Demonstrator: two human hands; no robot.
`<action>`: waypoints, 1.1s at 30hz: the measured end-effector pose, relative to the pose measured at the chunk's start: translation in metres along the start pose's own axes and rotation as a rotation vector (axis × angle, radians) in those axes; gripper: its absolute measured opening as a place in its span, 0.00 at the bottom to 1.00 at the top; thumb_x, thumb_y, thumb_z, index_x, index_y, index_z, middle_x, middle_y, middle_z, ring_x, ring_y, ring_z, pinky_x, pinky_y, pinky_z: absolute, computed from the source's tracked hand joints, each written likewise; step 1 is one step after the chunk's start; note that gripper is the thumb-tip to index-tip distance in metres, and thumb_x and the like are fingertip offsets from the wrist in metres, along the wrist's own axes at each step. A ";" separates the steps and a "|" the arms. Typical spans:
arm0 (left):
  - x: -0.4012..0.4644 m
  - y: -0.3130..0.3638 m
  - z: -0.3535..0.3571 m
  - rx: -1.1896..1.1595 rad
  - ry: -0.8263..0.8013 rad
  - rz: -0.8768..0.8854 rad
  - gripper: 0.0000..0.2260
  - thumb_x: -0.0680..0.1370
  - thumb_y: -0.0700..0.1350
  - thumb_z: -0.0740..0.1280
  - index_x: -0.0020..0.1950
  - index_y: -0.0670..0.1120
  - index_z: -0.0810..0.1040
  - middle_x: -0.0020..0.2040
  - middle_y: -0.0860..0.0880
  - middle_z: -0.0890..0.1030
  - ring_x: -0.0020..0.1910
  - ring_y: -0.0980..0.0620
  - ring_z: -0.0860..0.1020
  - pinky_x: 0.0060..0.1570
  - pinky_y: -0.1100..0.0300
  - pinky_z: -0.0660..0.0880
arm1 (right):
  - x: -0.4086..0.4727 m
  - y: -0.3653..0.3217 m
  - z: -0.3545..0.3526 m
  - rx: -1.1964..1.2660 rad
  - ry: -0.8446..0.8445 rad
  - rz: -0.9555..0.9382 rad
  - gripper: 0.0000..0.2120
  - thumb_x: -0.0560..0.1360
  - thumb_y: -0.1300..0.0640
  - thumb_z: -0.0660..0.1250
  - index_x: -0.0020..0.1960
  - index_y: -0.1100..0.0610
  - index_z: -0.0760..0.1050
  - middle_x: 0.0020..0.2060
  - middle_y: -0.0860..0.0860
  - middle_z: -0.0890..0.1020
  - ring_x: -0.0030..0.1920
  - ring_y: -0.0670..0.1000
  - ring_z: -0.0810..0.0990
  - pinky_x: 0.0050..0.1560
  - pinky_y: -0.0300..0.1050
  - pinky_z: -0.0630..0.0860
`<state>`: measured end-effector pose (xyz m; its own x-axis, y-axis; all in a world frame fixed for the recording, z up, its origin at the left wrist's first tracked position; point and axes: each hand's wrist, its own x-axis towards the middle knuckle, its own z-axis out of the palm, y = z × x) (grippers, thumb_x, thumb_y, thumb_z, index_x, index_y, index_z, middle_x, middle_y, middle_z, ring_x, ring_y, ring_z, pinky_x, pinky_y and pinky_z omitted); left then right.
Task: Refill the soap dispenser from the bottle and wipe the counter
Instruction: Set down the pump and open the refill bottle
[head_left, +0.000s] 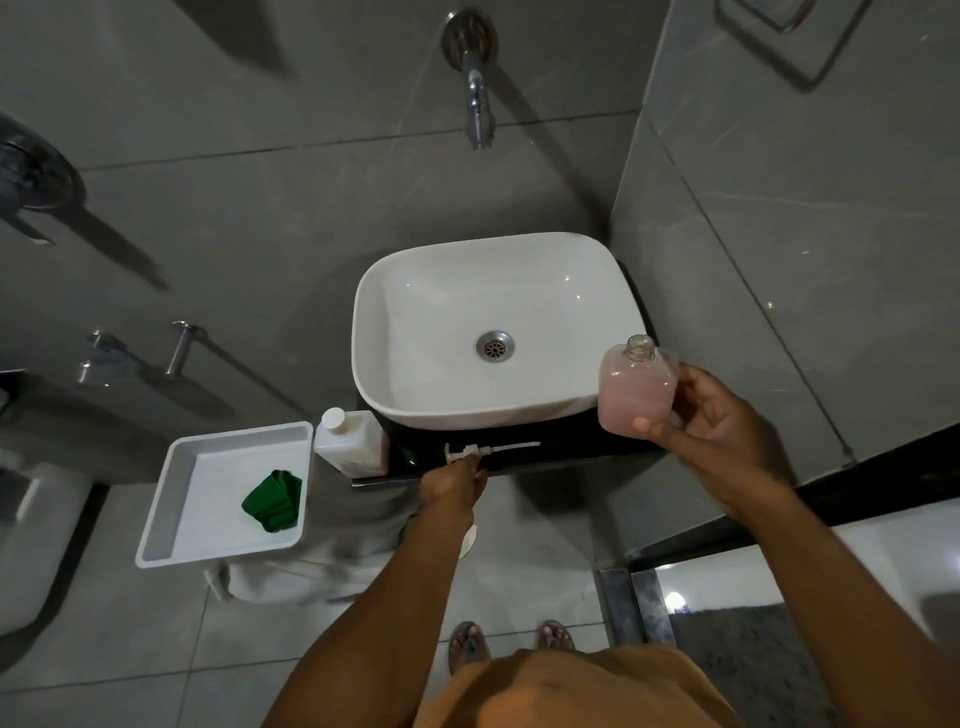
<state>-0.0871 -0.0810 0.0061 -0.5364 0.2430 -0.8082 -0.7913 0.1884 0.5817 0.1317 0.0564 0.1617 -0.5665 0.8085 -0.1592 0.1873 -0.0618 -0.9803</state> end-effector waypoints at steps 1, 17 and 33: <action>-0.004 -0.003 0.004 0.024 0.009 0.085 0.07 0.78 0.33 0.71 0.43 0.40 0.75 0.46 0.41 0.78 0.49 0.45 0.76 0.62 0.49 0.78 | -0.001 0.001 -0.001 0.002 0.004 0.000 0.31 0.71 0.79 0.70 0.70 0.61 0.69 0.60 0.52 0.80 0.53 0.37 0.83 0.50 0.29 0.79; -0.056 0.012 0.091 0.659 -0.755 0.799 0.26 0.69 0.37 0.81 0.66 0.45 0.80 0.58 0.50 0.87 0.58 0.53 0.85 0.57 0.59 0.81 | 0.024 0.086 0.005 -0.058 0.093 0.046 0.31 0.71 0.69 0.77 0.70 0.53 0.75 0.63 0.53 0.82 0.65 0.53 0.80 0.61 0.41 0.79; -0.006 -0.077 0.145 0.725 -0.402 0.774 0.21 0.75 0.32 0.71 0.67 0.42 0.81 0.60 0.44 0.85 0.61 0.48 0.83 0.64 0.47 0.79 | 0.053 0.177 0.008 -0.294 0.420 0.153 0.21 0.77 0.69 0.68 0.68 0.55 0.78 0.55 0.49 0.84 0.57 0.53 0.83 0.62 0.51 0.80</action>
<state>0.0193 0.0408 -0.0204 -0.5706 0.7973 -0.1969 0.1388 0.3300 0.9337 0.1282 0.0840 -0.0212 -0.1561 0.9715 -0.1785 0.4942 -0.0797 -0.8657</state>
